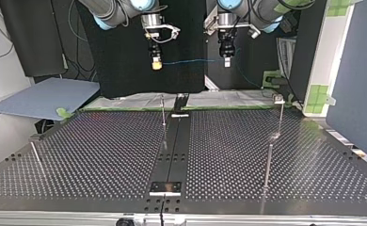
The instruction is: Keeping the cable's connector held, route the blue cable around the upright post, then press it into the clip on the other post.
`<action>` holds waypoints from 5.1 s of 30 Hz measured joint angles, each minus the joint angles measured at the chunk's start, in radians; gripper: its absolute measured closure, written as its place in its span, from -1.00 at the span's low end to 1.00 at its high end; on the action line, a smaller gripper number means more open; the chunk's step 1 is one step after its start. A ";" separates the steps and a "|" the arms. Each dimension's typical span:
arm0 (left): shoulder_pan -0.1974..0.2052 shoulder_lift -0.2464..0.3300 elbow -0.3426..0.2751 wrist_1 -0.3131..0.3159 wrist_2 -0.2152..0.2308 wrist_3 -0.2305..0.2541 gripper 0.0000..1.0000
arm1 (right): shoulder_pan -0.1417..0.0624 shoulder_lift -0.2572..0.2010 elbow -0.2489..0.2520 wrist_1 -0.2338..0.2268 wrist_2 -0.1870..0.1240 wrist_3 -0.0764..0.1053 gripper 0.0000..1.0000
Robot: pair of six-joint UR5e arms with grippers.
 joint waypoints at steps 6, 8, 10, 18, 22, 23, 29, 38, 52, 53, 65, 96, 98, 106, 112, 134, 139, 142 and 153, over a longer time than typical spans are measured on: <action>0.006 0.052 0.001 -0.052 -0.014 -0.012 1.00 | -0.006 -0.048 0.006 -0.015 -0.035 0.025 1.00; 0.010 0.070 0.001 -0.070 -0.018 -0.021 1.00 | -0.008 -0.063 0.002 -0.023 -0.045 0.032 1.00; 0.014 0.086 0.001 -0.084 -0.018 -0.033 1.00 | -0.009 -0.078 -0.004 -0.030 -0.053 0.036 1.00; 0.030 0.159 0.000 -0.110 -0.026 -0.068 1.00 | -0.009 -0.148 -0.059 -0.015 -0.086 0.042 1.00; 0.038 0.190 0.001 -0.113 -0.031 -0.069 1.00 | -0.009 -0.181 -0.092 0.004 -0.102 0.042 1.00; 0.042 0.200 0.003 -0.113 -0.031 -0.069 1.00 | -0.009 -0.190 -0.101 0.011 -0.105 0.042 1.00; 0.061 0.257 0.034 -0.134 -0.032 -0.070 1.00 | -0.010 -0.225 -0.151 0.057 -0.122 0.042 1.00; 0.087 0.332 0.106 -0.206 -0.032 -0.077 1.00 | -0.010 -0.231 -0.200 0.113 -0.145 0.042 1.00; 0.131 0.446 0.218 -0.319 -0.008 -0.102 1.00 | -0.002 -0.233 -0.300 0.201 -0.176 0.041 1.00; 0.135 0.455 0.226 -0.328 -0.005 -0.105 1.00 | -0.001 -0.233 -0.310 0.208 -0.177 0.040 1.00; 0.175 0.521 0.298 -0.423 0.020 -0.110 1.00 | 0.003 -0.233 -0.412 0.294 -0.207 0.041 1.00; 0.286 0.535 0.518 -0.662 0.095 -0.180 1.00 | 0.010 -0.232 -0.661 0.449 -0.261 0.080 1.00; 0.296 0.535 0.527 -0.664 0.103 -0.196 1.00 | 0.009 -0.232 -0.679 0.453 -0.264 0.085 1.00; 0.346 0.535 0.543 -0.683 0.147 -0.219 1.00 | 0.004 -0.231 -0.726 0.454 -0.279 0.108 1.00; 0.391 0.534 0.546 -0.694 0.191 -0.244 1.00 | -0.002 -0.229 -0.745 0.455 -0.291 0.121 1.00; 0.515 0.486 0.684 -0.744 0.291 -0.307 1.00 | -0.009 -0.156 -0.857 0.497 -0.305 0.132 1.00; 0.520 0.460 0.711 -0.744 0.317 -0.310 1.00 | -0.010 -0.128 -0.885 0.502 -0.309 0.132 1.00; 0.526 0.437 0.728 -0.741 0.339 -0.312 1.00 | -0.009 -0.104 -0.902 0.502 -0.309 0.133 1.00; 0.554 0.342 0.740 -0.731 0.363 -0.321 1.00 | -0.010 -0.016 -0.941 0.501 -0.314 0.132 1.00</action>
